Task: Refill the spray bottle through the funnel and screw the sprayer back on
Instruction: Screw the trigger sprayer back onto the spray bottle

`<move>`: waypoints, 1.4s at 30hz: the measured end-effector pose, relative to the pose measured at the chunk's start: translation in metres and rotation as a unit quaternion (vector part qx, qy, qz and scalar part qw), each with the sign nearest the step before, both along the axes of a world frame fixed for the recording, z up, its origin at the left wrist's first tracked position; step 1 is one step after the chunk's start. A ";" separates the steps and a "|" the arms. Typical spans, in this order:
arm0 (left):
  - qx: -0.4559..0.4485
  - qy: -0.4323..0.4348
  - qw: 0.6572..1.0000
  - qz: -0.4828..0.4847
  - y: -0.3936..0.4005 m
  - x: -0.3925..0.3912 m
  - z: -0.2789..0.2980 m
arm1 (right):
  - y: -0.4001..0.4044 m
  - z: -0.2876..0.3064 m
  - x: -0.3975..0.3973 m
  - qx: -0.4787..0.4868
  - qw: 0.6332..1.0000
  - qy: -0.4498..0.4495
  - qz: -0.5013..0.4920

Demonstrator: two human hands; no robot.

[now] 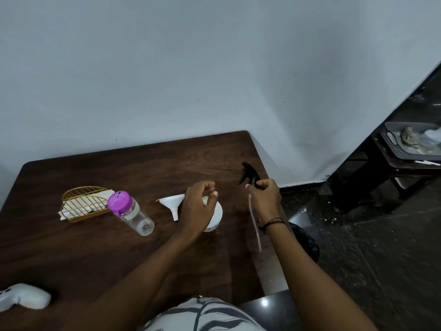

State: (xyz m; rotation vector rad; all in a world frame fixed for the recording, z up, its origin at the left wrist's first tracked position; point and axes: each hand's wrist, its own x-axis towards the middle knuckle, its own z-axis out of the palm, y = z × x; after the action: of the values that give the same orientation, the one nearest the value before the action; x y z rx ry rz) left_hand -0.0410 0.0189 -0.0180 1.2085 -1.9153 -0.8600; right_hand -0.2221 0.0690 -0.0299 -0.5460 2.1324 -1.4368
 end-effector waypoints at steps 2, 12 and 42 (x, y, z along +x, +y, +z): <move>0.012 0.013 1.000 0.000 0.001 0.004 -0.001 | -0.004 0.014 0.006 -0.049 0.998 -0.029 -0.004; 0.048 0.058 0.997 0.016 0.004 0.017 -0.002 | -0.020 0.089 0.049 -0.175 0.982 -0.002 0.075; 0.078 0.049 0.995 -0.035 -0.004 0.034 -0.038 | -0.021 0.107 0.094 -0.316 0.940 0.044 0.125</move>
State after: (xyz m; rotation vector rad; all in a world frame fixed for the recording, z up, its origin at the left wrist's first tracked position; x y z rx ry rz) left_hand -0.0069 0.0154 -0.0558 1.1726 -1.8478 -1.1028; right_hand -0.1281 0.0476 0.0769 -1.0854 1.5500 -1.9612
